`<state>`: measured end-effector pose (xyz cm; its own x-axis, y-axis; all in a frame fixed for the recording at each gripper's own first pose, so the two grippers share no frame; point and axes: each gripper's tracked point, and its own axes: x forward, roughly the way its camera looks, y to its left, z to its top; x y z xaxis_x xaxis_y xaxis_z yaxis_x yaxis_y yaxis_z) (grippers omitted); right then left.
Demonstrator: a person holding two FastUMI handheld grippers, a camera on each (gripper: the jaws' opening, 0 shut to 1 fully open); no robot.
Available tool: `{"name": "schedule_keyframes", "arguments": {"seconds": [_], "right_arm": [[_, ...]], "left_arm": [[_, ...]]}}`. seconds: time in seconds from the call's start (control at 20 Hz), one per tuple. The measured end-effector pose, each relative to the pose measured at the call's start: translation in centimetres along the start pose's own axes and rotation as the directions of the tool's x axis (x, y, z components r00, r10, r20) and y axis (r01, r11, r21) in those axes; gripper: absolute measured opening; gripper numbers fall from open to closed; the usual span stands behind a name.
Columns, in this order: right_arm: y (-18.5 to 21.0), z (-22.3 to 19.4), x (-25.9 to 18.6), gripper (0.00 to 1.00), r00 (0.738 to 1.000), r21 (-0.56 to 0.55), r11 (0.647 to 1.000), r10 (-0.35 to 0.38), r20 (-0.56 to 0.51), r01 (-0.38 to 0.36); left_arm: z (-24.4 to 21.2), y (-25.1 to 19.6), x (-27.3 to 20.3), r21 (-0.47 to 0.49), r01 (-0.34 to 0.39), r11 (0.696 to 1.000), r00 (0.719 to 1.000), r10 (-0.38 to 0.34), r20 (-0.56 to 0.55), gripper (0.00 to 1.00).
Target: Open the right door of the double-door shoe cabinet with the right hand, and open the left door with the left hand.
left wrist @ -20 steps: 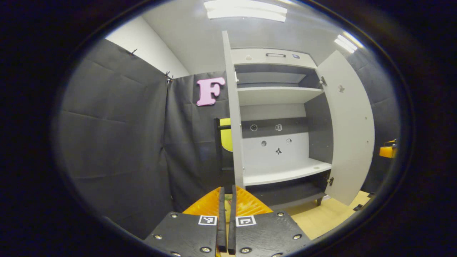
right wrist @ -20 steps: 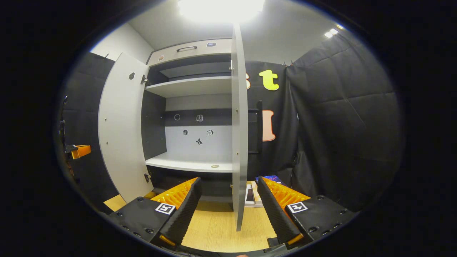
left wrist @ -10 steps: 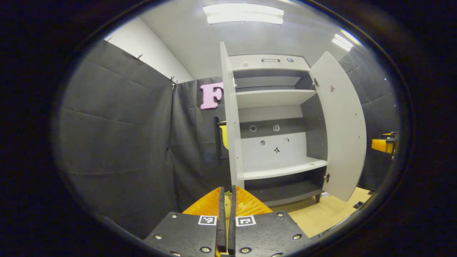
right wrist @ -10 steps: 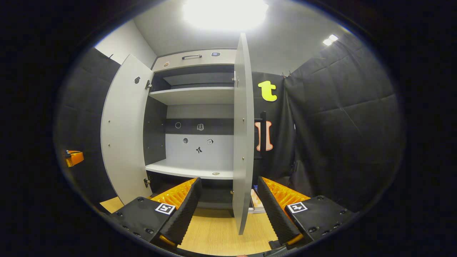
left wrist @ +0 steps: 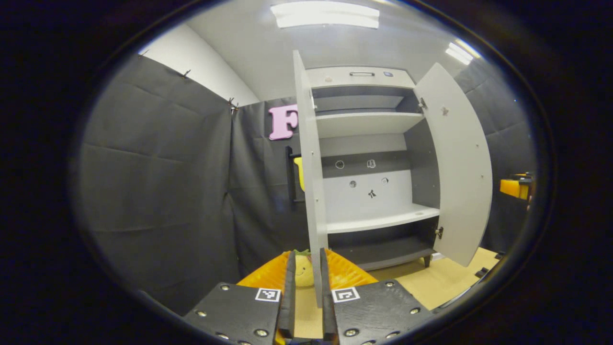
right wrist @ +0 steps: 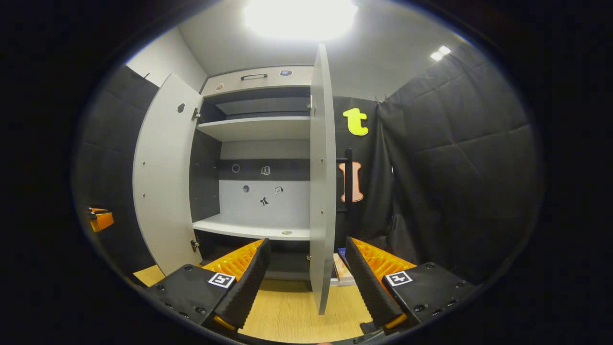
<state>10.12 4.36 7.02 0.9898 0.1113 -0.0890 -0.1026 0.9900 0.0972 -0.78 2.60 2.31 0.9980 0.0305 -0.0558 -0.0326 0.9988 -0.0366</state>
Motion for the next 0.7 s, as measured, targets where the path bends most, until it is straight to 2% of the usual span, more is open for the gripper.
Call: {"name": "schedule_keyframes", "arguments": {"seconds": [0.05,0.25,0.7], "right_arm": [[0.0,-0.1,0.0,0.98,1.000,-0.001,1.000,0.000,-0.003,0.000],[-0.1,-0.1,0.2,0.98,1.000,-0.005,1.000,-0.011,-0.002,0.011],[-0.6,0.7,0.6,0.98,0.999,-0.009,0.999,-0.031,0.033,0.031]], "left_arm": [[0.0,-0.2,0.0,0.002,0.007,1.000,1.000,-0.007,0.001,0.29],[0.0,-0.3,0.5,0.006,0.003,1.000,1.000,-0.003,0.008,0.92],[0.6,0.4,1.1,0.019,-0.032,0.999,0.999,0.032,0.029,0.94]]}}
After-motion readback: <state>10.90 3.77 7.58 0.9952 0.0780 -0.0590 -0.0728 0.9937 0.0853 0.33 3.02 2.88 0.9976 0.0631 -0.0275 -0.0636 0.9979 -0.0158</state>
